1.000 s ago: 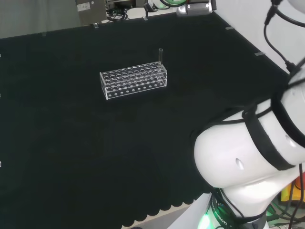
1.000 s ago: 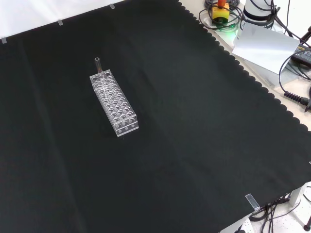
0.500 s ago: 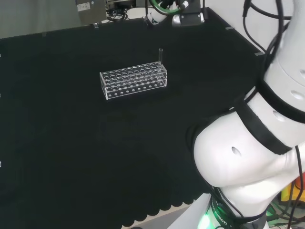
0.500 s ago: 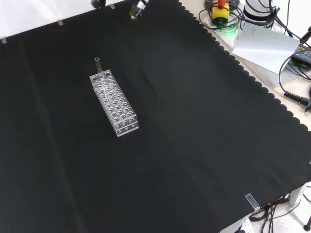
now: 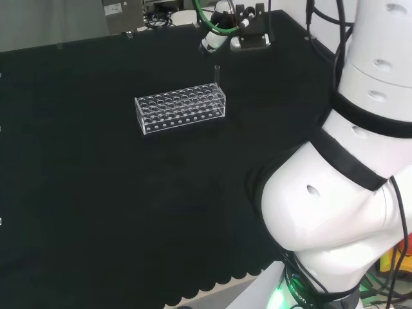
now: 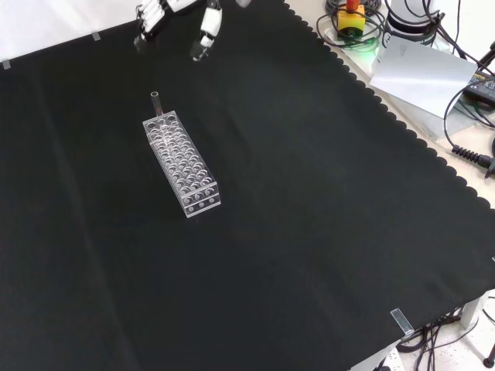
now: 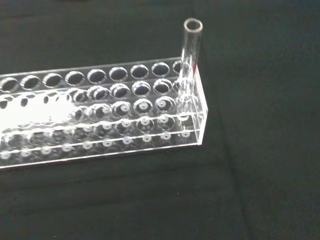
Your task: Pick up the test tube.
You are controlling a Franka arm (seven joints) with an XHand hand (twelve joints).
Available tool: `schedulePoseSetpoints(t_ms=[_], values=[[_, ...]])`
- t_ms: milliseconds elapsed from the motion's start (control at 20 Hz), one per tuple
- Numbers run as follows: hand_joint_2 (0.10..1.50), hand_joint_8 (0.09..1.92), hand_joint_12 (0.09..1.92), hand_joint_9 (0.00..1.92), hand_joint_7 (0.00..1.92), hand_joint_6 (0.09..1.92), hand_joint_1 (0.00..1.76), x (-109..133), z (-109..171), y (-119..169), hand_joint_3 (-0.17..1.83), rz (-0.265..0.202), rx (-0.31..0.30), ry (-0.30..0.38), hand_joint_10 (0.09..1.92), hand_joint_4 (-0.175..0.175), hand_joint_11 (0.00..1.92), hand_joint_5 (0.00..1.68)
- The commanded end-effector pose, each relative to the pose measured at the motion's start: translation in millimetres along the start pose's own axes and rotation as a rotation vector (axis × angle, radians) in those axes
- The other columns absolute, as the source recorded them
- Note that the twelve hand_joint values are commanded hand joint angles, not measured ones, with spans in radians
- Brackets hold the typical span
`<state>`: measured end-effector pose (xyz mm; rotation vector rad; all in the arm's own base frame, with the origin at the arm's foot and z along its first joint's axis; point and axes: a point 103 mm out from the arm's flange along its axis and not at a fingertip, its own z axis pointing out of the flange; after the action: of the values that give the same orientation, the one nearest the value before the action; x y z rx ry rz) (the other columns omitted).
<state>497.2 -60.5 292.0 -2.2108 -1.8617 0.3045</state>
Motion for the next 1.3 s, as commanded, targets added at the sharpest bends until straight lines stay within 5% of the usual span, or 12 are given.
schedulePoseSetpoints(t_ms=[50,1300], values=[[0.84,0.81,1.56,0.35,0.4,0.09,0.7,-10,24,37,0.33,0.032,0.043,-0.014,0.88,-0.088,0.19,0.38],[0.77,0.74,1.49,0.64,0.76,0.17,0.83,-16,77,88,0.47,0.045,0.134,-0.058,0.74,-0.084,0.32,0.56]])
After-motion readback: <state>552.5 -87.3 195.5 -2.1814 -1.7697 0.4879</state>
